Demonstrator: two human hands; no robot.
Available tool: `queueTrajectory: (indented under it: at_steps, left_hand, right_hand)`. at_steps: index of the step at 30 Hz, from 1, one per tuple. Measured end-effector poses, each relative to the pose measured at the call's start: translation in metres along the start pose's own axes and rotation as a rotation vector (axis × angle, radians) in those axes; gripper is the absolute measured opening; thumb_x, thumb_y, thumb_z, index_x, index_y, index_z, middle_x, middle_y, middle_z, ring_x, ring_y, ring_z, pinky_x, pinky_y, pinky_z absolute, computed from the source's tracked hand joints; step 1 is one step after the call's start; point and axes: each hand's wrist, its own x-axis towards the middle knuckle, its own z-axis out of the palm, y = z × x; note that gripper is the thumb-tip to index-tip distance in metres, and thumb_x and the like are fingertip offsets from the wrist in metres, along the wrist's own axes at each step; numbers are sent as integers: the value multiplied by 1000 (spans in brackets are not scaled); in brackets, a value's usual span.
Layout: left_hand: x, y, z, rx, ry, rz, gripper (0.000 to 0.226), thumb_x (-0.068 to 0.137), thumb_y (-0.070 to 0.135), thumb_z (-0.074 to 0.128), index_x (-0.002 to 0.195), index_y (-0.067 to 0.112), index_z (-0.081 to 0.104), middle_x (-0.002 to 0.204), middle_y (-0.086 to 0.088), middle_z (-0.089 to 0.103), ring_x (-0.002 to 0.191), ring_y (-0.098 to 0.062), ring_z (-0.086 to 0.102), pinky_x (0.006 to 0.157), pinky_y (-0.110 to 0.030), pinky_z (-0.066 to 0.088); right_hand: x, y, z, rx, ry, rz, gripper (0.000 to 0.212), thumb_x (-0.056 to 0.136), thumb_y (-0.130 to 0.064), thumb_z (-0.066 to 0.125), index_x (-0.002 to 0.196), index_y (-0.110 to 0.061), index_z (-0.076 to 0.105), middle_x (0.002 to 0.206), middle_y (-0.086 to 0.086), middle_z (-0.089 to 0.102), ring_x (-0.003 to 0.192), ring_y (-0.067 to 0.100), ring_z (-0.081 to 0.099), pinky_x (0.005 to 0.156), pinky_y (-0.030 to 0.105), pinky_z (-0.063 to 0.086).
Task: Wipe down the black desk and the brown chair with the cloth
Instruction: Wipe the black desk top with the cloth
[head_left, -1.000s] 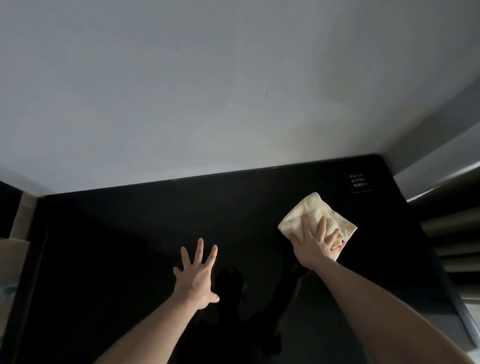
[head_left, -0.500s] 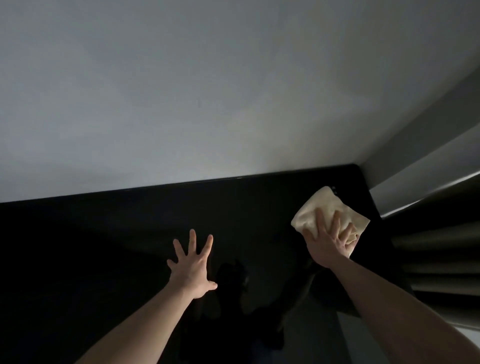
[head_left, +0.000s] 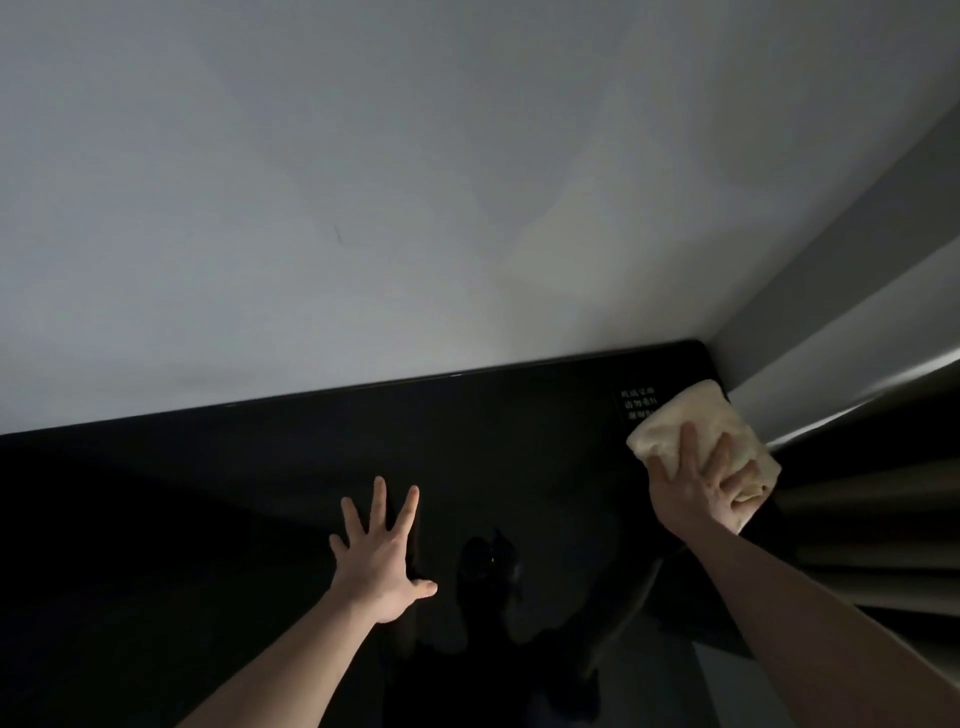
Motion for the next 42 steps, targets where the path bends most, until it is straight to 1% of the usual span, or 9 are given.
queueTrajectory:
  at_steps: [7,16,22,26,29,33,36,39,42]
  left_hand:
    - [-23,-52,29,-40,184,165,100,98,58,65,168,32,-2,168,0,-28,162,-37,-11,132,-52,13]
    - [-77,-214,39,-94,329,78,86,103,54,58,169,28,9,176,-3,-7,163,-32,-1,130,-43,14]
    - [-115,-320,44,-104,285,-31,87,103,51,59,169,27,7,176,-5,-8,163,-32,-2,130,-43,17]
    - [-133,-352,49,-73,199,-71,87,104,51,57,169,27,3,176,-4,-12,163,-31,-5,130,-43,20]
    - [-134,-347,47,-101,150,-96,90,104,47,59,169,24,1,176,-6,-13,163,-32,-4,130,-45,22]
    - [-116,-297,25,-104,233,-16,95,101,39,65,168,20,1,176,-8,-8,163,-34,-1,131,-47,18]
    - [-92,-237,2,-109,312,89,94,101,46,62,168,22,0,176,-7,-10,163,-33,-4,132,-51,15]
    - [-66,-181,-13,-117,321,204,79,104,60,40,168,29,5,176,-1,-9,162,-32,-6,130,-59,12]
    - [-42,-150,-13,-90,281,193,81,97,73,45,162,35,16,175,-4,-2,159,-41,1,124,-69,13]
  right_hand:
    - [-58,-46,28,56,-5,35,73,101,-72,29,164,-51,-1,175,1,-19,157,45,-23,122,67,-13]
    - [-191,-169,129,-21,-71,-67,76,99,-74,21,162,-51,-14,170,4,-35,151,50,-35,120,73,-12]
    - [-311,-289,191,-74,-168,-250,76,99,-72,23,163,-51,-12,169,5,-36,149,49,-39,101,71,-39]
    - [-351,-336,208,-75,-340,-452,77,99,-69,34,161,-54,-10,165,1,-43,147,47,-44,114,71,-27]
    - [-346,-326,190,-16,-396,-519,69,104,-60,38,161,-56,1,171,-7,-32,154,40,-34,119,66,-21]
    - [-329,-260,162,177,-288,-638,73,104,-54,48,163,-52,6,172,-21,-18,162,21,-13,128,55,16]
    - [-311,-201,159,106,-190,-556,78,104,-52,49,166,-48,0,173,-16,-20,161,24,-19,130,57,11]
    - [-296,-156,165,-4,-221,-463,80,106,-54,45,167,-40,-4,173,-8,-27,159,30,-25,130,60,2]
    - [-290,-132,178,-116,-219,-482,82,107,-60,38,167,-36,-12,169,-3,-36,155,32,-33,129,59,-5]
